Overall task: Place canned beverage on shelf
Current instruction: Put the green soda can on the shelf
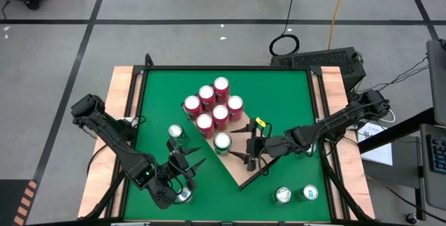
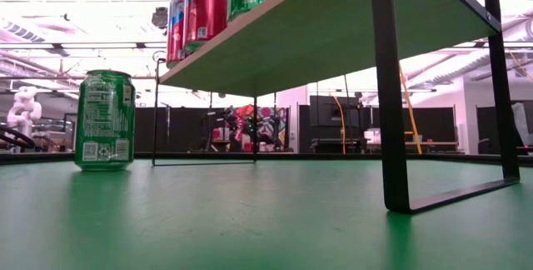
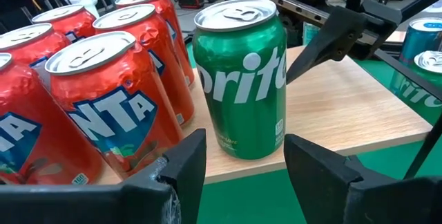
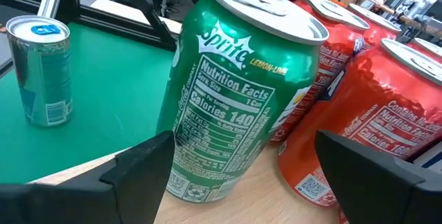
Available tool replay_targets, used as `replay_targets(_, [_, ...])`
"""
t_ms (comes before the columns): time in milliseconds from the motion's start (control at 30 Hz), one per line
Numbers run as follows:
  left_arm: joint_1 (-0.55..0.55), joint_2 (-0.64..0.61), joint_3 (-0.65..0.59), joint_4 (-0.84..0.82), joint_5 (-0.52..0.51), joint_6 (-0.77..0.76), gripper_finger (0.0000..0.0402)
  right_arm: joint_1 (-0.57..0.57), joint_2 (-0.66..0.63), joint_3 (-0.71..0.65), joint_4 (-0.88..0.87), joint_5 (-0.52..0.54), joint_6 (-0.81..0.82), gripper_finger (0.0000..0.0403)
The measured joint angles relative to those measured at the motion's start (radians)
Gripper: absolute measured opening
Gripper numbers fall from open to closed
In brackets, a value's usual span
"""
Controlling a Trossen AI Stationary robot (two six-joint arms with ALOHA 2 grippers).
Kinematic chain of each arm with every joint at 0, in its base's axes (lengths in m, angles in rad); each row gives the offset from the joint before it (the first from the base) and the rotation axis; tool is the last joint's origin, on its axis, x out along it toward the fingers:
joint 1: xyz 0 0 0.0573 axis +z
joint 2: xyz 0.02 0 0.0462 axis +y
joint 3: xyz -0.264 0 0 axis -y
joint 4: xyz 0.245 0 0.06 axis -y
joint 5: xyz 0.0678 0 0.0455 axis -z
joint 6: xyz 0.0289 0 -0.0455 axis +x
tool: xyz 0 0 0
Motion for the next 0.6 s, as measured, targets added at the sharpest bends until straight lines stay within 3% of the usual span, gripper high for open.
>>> replay_targets(200, [0.000, -0.005, 0.000, -0.026, 0.031, -0.023, 0.0193, 0.012, -0.032, 0.000, -0.023, 0.002, -0.009, 0.0339])
replay_targets(400, [0.000, -0.060, 0.000, -0.166, 0.079, -0.177, 0.0193, 0.070, -0.127, 0.000, -0.132, 0.002, 0.047, 0.0339])
replay_targets(600, [-0.002, -0.110, 0.000, -0.365, 0.194, -0.349, 0.0193, 0.163, -0.179, 0.000, -0.233, 0.002, 0.100, 0.0339])
